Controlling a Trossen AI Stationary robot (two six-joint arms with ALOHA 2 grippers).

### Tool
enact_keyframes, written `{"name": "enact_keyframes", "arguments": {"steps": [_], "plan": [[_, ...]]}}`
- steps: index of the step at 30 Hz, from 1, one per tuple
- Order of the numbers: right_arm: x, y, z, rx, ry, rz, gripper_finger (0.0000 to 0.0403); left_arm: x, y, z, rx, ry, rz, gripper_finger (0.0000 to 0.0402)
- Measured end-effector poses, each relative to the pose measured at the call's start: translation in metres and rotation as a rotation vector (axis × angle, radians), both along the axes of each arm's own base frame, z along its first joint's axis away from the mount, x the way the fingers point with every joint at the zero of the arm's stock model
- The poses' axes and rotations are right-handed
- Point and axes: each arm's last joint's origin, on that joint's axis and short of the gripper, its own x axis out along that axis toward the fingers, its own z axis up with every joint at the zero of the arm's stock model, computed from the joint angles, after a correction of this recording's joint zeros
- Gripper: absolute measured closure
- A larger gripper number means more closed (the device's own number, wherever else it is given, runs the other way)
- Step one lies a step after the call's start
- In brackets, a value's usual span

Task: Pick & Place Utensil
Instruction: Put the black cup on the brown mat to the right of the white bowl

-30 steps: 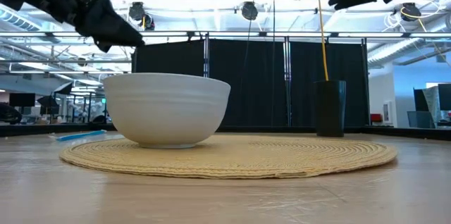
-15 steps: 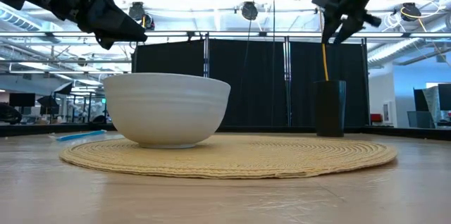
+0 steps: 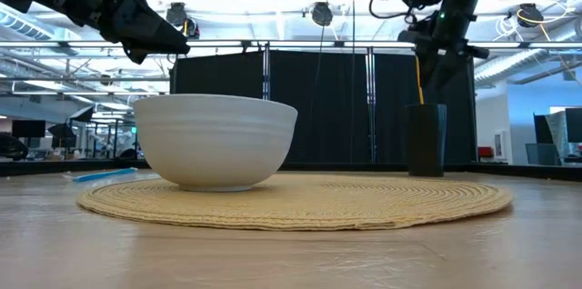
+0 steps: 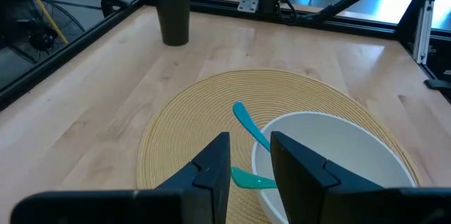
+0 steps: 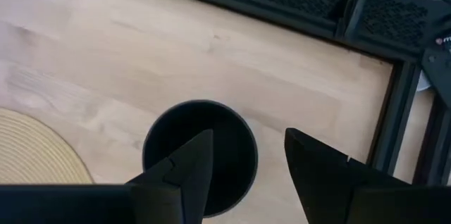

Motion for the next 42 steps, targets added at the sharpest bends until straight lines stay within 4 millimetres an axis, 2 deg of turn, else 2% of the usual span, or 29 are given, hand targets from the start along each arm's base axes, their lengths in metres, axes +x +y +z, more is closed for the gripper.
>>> {"name": "enact_keyframes", "arguments": {"steps": [11, 20, 29, 32, 37, 42], "plan": [[0.006, -0.005, -0.018, 0.089, 0.098, 0.0, 0.023, 0.0, 0.0, 0.0, 0.0, 0.0, 0.0, 0.0293], [0.01, -0.009, -0.027, 0.112, 0.124, 0.0, 0.0247, 0.0, 0.0, 0.0, 0.005, 0.001, -0.001, 0.0293], [0.008, -0.006, -0.055, 0.158, 0.102, 0.019, 0.0255, 0.0, 0.0, 0.0, 0.005, 0.003, -0.001, 0.0293], [0.008, -0.006, -0.058, 0.158, 0.107, 0.025, 0.0258, 0.0, 0.0, 0.0, 0.007, 0.004, -0.001, 0.0293], [0.008, -0.006, -0.054, 0.135, 0.09, 0.034, 0.0282, 0.0, 0.0, 0.0, 0.007, 0.005, -0.001, 0.0293], [0.006, -0.004, -0.05, 0.114, 0.072, 0.038, 0.0324, 0.0, 0.0, 0.0, 0.007, 0.005, -0.001, 0.0293]]}}
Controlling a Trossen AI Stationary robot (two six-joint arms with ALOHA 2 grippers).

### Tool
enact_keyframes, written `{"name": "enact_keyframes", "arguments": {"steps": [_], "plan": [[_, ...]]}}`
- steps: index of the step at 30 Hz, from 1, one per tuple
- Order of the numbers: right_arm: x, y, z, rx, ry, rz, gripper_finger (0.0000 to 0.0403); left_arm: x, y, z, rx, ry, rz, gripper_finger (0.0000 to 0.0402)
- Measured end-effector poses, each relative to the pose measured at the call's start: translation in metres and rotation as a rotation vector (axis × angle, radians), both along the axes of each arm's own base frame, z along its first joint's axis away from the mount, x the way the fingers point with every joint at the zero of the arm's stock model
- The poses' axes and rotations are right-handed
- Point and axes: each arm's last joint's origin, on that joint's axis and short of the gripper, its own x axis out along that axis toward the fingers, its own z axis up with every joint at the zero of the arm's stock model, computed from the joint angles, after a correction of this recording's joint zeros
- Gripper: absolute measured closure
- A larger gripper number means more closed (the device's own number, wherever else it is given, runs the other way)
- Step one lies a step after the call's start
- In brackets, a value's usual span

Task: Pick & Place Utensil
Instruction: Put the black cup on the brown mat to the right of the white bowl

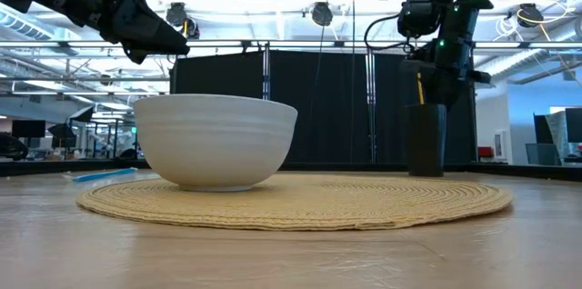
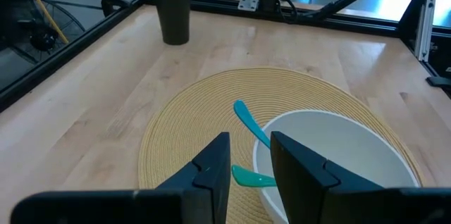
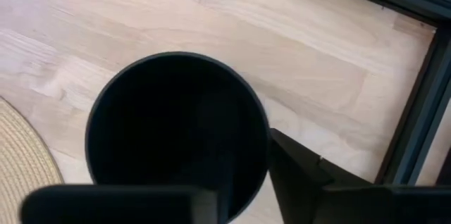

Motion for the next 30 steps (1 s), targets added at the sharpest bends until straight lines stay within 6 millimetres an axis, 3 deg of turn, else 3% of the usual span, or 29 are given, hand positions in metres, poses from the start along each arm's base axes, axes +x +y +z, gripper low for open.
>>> {"name": "enact_keyframes", "arguments": {"steps": [8, 30], "plan": [[-0.001, 0.0009, 0.0021, -0.009, -0.007, 0.004, 0.0396, 0.0, 0.0, -0.0002, 0.0, 0.002, 0.0, 0.0293], [-0.0015, 0.0013, 0.0031, -0.013, -0.004, 0.013, 0.0401, -0.0001, 0.0, -0.0004, 0.005, 0.005, -0.001, 0.0293]]}}
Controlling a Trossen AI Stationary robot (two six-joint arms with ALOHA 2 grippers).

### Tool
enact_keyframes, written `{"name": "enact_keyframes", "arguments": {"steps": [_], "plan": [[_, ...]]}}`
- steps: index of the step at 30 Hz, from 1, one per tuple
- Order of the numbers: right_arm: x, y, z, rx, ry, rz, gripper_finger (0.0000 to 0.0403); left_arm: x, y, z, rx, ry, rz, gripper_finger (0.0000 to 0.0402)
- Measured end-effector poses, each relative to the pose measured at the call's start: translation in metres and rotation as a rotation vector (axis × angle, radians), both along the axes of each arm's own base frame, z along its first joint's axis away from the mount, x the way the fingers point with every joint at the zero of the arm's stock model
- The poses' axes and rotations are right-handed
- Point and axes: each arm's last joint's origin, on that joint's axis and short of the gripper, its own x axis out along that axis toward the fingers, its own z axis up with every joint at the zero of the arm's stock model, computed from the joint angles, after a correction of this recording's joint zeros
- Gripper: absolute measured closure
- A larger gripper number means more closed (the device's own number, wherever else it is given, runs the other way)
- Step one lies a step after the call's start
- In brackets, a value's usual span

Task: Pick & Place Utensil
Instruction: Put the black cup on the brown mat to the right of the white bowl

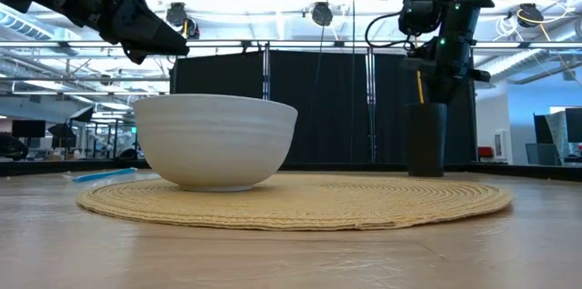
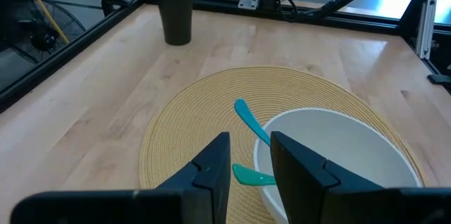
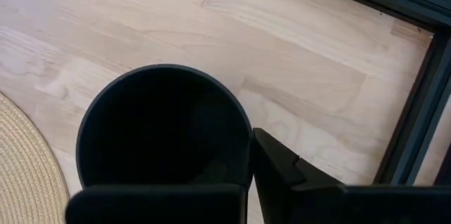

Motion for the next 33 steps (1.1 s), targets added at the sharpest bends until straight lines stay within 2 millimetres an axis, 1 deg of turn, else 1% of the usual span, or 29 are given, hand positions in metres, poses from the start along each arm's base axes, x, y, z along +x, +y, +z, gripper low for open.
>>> {"name": "enact_keyframes", "arguments": {"steps": [8, 14, 19, 26, 33], "plan": [[-0.009, 0.012, 0.017, -0.046, -0.055, 0.012, 0.0402, 0.0, 0.0, -0.001, 0.002, 0.016, 0.0, 0.0293], [-0.019, 0.031, 0.032, -0.069, -0.099, 0.031, 0.0402, -0.001, 0.001, -0.001, 0.006, 0.014, 0.02, 0.0293], [-0.024, 0.047, 0.041, -0.081, -0.14, 0.071, 0.0402, 0.0, 0.001, -0.001, 0.007, 0.005, 0.042, 0.0293], [-0.019, 0.068, 0.048, -0.068, -0.21, 0.151, 0.0402, 0.0, 0.001, 0.001, 0.002, -0.019, 0.043, 0.0293], [-0.004, 0.087, 0.052, -0.068, -0.291, 0.248, 0.0403, 0.001, 0.001, 0.002, 0.002, -0.022, 0.043, 0.0293]]}}
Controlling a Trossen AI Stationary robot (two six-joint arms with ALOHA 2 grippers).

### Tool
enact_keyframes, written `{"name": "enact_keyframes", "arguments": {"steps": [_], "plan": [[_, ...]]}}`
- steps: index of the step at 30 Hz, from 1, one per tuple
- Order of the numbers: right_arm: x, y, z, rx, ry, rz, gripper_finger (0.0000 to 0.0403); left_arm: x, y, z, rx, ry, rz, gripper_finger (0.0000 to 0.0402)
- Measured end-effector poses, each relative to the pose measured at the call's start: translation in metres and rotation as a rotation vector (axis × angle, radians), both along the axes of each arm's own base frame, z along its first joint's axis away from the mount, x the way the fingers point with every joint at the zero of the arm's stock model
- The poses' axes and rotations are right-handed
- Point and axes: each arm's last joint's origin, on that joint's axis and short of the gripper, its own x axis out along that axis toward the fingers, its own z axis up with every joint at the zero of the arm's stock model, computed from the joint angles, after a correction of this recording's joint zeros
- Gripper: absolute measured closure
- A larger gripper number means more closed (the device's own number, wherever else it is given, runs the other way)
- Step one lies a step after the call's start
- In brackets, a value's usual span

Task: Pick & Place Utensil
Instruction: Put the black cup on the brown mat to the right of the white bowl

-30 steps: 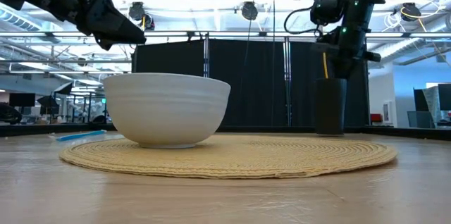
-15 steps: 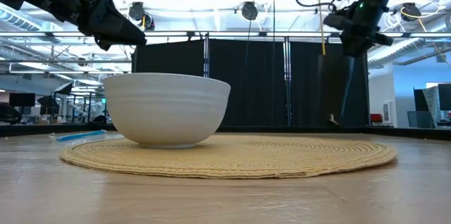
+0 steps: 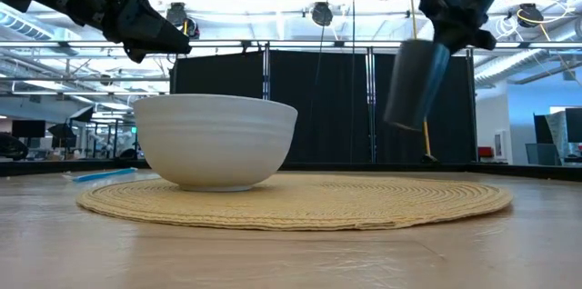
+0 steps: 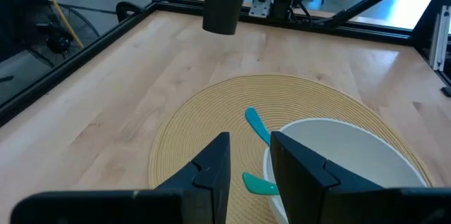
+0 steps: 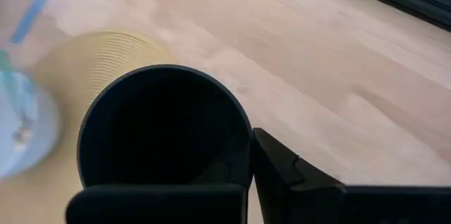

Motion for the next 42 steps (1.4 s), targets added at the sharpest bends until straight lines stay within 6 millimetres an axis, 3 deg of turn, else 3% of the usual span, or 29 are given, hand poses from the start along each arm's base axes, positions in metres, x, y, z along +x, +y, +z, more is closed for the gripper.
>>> {"name": "enact_keyframes", "arguments": {"steps": [7, 15, 24, 33, 42], "plan": [[0.016, 0.018, 0.011, -0.005, -0.107, 0.112, 0.0403, 0.0, 0.0, 0.0, -0.001, 0.0, 0.0, 0.0293], [0.037, 0.037, 0.04, -0.041, -0.115, 0.201, 0.0403, 0.0, 0.0, 0.0, -0.005, 0.0, 0.002, 0.0293], [0.082, 0.062, 0.054, -0.051, -0.062, 0.326, 0.0403, 0.0, 0.0, 0.0, -0.006, 0.001, 0.002, 0.0293], [0.124, 0.084, 0.045, -0.043, 0.045, 0.42, 0.0403, 0.0, 0.0, 0.0, -0.008, 0.002, 0.002, 0.0293], [0.142, 0.094, 0.021, -0.028, 0.141, 0.449, 0.0403, 0.0, 0.0, -0.001, -0.028, 0.004, 0.008, 0.0293]]}}
